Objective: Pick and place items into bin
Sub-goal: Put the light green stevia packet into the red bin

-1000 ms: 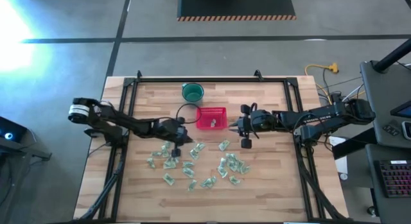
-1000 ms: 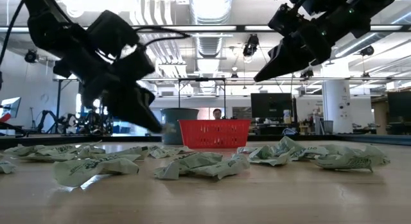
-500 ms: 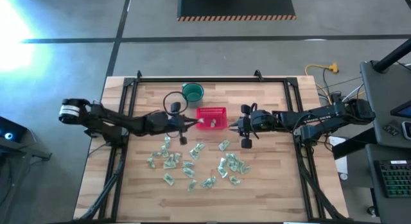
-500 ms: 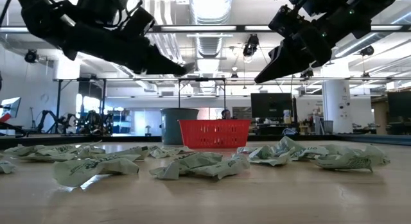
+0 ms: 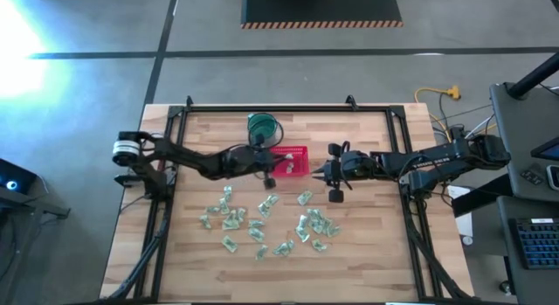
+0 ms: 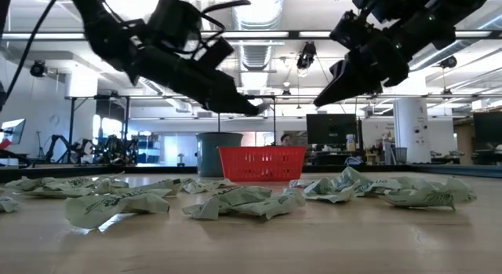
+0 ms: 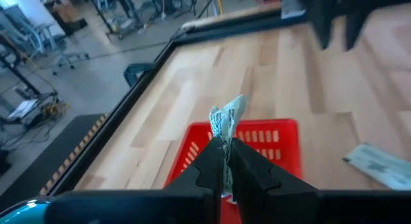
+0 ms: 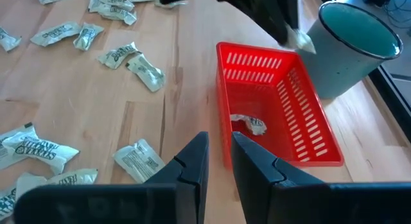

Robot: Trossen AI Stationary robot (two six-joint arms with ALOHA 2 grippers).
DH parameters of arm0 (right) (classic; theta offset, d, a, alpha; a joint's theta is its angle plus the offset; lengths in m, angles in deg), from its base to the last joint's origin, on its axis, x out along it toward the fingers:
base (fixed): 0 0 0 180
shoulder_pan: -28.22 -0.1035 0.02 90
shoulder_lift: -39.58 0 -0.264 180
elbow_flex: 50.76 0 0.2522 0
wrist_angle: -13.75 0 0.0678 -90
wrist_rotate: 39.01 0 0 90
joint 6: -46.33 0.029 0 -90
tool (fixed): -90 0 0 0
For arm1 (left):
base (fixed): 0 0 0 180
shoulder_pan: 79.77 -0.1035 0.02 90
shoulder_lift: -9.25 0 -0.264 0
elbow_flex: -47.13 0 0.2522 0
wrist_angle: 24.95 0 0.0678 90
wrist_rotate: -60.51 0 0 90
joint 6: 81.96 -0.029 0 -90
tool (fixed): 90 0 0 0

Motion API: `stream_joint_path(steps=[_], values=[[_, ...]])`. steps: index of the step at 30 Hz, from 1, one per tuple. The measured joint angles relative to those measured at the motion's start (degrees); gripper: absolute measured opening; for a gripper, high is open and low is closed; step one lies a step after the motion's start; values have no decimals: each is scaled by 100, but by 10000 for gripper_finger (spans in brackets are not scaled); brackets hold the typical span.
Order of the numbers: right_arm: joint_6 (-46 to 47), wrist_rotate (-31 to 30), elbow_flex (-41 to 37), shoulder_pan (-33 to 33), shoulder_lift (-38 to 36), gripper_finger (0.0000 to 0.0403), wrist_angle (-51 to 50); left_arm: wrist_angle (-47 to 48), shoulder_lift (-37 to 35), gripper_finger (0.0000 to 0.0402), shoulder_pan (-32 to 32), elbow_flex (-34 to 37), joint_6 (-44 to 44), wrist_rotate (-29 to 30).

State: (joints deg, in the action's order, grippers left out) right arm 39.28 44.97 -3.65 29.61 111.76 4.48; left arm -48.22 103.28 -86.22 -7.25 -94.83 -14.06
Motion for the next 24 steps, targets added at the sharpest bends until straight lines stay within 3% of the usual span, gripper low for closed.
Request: stream_joint_path(steps=[7, 15, 21, 24], values=[[0, 2, -87, 1, 2, 57, 2, 1256, 23, 36, -73, -501, -15, 7], [451, 52, -152, 0, 9, 57, 19, 1379, -90, 115, -68, -542, 14, 5], [553, 1276, -156, -32, 11, 57, 39, 1565, -463, 142, 156, -498, 52, -18], [559, 1435, -176, -151, 11, 57, 52, 1955, -764, 143, 336, -492, 52, -29]])
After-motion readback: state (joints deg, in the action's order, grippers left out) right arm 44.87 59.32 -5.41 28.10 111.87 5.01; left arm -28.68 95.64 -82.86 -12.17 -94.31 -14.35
